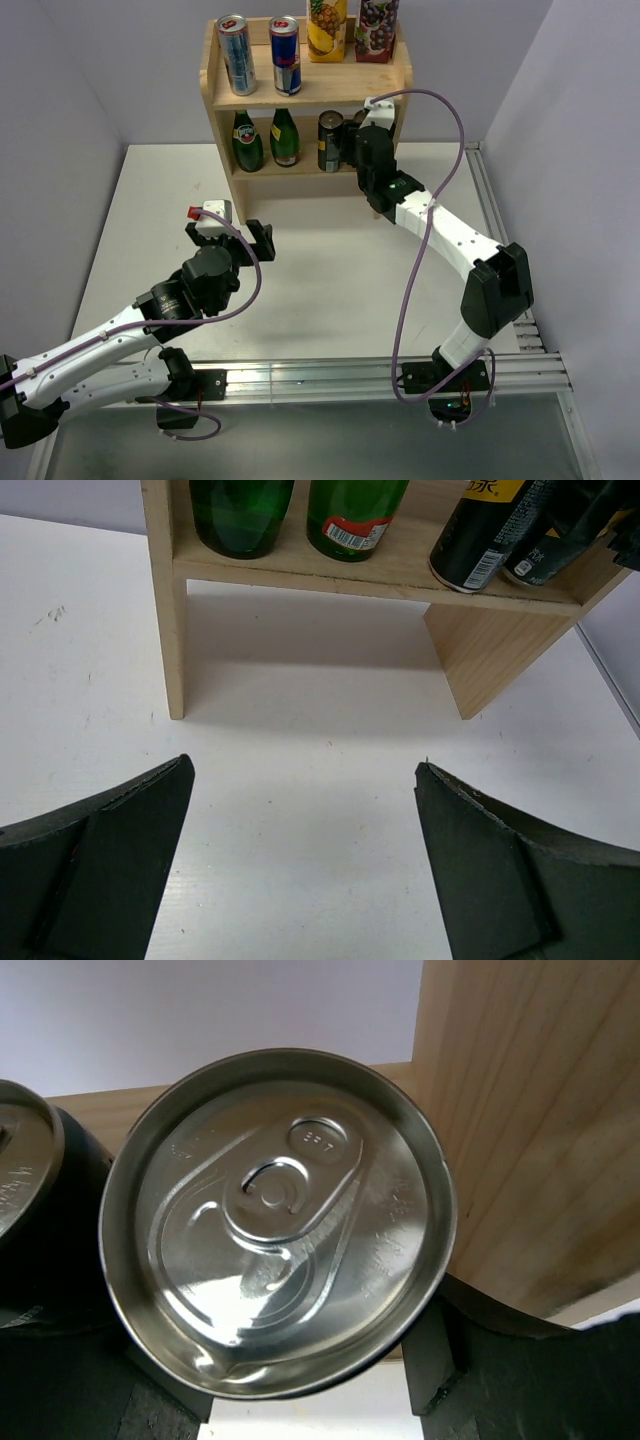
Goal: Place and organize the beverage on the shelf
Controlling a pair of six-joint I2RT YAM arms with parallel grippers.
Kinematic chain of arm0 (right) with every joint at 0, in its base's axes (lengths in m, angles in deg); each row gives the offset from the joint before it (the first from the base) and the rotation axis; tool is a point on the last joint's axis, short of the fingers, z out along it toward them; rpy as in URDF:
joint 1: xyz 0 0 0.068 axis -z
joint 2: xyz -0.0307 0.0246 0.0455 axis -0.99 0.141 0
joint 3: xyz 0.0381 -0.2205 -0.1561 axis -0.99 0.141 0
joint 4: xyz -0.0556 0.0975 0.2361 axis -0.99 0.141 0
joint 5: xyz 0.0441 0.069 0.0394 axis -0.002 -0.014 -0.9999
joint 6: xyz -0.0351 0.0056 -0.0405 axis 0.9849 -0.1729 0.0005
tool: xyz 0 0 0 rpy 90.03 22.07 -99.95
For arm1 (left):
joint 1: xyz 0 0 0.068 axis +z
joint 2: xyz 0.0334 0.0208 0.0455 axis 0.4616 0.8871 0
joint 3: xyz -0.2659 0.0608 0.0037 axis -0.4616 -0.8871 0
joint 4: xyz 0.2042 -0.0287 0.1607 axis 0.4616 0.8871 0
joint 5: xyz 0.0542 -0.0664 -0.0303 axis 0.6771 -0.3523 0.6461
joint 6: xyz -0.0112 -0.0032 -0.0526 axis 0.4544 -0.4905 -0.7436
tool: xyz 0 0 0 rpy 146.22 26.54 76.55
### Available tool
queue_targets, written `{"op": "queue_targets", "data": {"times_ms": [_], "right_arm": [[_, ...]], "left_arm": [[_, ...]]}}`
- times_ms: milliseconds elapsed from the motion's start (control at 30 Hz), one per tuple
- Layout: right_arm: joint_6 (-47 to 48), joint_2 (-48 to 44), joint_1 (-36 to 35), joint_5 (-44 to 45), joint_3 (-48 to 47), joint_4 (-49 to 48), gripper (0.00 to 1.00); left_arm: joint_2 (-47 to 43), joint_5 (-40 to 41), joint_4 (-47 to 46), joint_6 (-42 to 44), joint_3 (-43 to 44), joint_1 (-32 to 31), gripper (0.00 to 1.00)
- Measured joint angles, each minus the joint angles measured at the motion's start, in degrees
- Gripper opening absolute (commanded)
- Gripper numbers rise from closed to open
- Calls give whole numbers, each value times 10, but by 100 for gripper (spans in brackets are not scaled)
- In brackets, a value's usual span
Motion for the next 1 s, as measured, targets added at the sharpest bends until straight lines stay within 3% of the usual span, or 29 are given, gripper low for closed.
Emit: {"op": "queue_targets", "data": {"times_ms": [100, 133, 267, 333, 1000], "right_arm": [[0, 0, 0, 2, 0, -1, 17], [0, 0, 0, 3, 0, 0, 36], [0, 0, 0, 7, 1, 0, 87], [0, 0, 1, 12, 1, -9, 98], [1, -15, 2, 24, 18, -43, 100]], "left_arm": [[-2, 0, 0, 0, -1, 0, 99], [-3, 0, 0, 0, -2, 0, 99], [-3, 0, 0, 0, -4, 0, 99], [-3, 0, 0, 0, -5, 0, 99], [-3, 0, 0, 0, -6, 0, 99]]}}
